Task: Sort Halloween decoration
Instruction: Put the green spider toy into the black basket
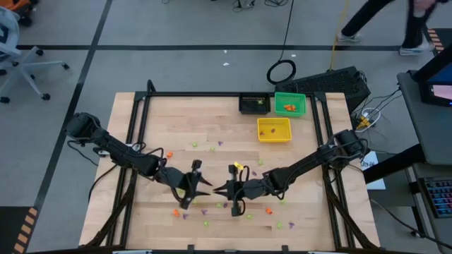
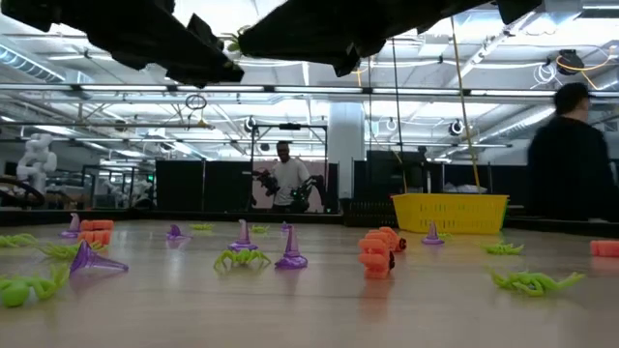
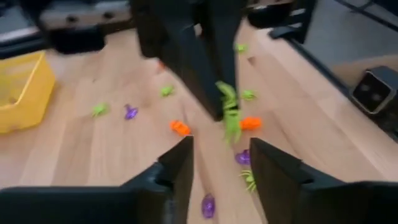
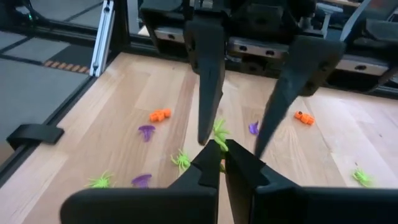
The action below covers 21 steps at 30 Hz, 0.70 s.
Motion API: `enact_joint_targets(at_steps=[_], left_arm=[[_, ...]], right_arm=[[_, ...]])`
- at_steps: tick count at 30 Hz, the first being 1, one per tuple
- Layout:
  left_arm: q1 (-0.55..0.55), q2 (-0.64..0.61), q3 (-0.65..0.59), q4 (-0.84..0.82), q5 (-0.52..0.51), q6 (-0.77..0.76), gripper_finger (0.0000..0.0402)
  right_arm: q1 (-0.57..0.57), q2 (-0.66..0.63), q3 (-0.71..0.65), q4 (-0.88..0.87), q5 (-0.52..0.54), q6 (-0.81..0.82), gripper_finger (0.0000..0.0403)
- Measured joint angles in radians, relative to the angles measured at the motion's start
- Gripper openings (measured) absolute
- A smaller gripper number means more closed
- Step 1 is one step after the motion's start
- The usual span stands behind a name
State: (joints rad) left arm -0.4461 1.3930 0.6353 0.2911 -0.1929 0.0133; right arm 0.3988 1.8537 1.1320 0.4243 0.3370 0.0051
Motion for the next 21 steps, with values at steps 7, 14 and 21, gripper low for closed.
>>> enact_joint_targets(at_steps=[7, 14, 21], left_arm=[[0.000, 0.000, 0.000, -0.084, -0.187, -0.005, 0.0189], [0.002, -0.024, 0.000, -0.116, -0.264, 0.019, 0.0189], [0.016, -0.067, 0.000, -0.104, -0.256, 0.124, 0.0189]], right_arm=[[0.000, -0.094, 0.000, -0.152, 0.001, 0.036, 0.0000], [-0.006, -0.232, 0.000, -0.370, 0.028, 0.057, 0.0000], [-0.057, -0.364, 0.000, -0.634, 0.028, 0.055, 0.0000]])
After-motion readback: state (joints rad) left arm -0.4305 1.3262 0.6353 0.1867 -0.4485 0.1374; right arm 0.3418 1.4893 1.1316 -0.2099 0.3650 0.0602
